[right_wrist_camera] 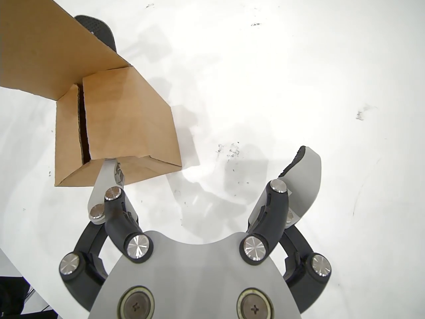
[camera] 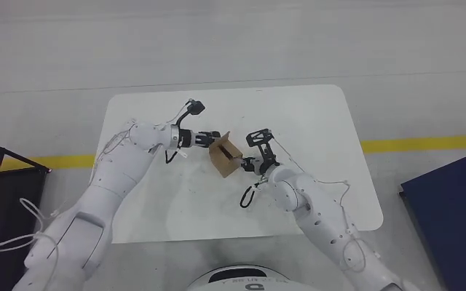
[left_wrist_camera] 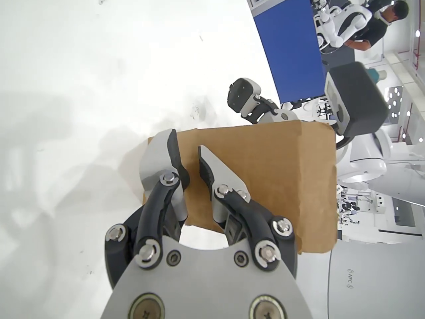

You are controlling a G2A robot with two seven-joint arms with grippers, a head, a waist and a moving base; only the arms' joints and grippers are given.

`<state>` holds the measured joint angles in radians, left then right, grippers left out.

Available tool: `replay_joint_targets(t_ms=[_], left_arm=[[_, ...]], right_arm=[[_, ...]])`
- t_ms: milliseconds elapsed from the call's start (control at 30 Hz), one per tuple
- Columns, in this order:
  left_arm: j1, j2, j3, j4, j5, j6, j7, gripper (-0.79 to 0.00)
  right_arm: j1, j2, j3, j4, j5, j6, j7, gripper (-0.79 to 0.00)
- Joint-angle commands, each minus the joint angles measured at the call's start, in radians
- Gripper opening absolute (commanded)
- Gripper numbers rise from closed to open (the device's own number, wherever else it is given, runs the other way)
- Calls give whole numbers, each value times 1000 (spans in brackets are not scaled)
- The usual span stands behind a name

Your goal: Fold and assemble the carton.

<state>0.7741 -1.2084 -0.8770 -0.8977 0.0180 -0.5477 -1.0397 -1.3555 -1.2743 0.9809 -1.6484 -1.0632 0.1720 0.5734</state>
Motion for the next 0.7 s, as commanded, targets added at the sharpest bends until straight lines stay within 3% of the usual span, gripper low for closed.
replay_joint_targets(t_ms=[0,33,67,100,367,500,667], left_arm=[[5,2,-2,-13,1,5,1,-342],[7,3,-5,-19,-1,4,4,-209],[10,4,-9,-23,-3,0,7,-25],[14,6,-15,-26,-9,-6,10,0],[62,30,-70,-42,-94,-73,-37,-3],[85,43,-86,-59,-73,-64,-42,-268],[104,48,-75,-91,-26,-16,-42,-326]], right_arm=[[2,-1,-1,4,1,-2,2,0],[3,-2,-1,6,0,-2,2,0],[3,-2,0,7,1,-2,2,0],[2,-2,3,7,3,-3,3,0],[-22,2,38,-12,4,-3,-3,0],[-33,3,53,-19,8,-5,-5,0],[-36,2,58,-16,10,-9,-4,0]])
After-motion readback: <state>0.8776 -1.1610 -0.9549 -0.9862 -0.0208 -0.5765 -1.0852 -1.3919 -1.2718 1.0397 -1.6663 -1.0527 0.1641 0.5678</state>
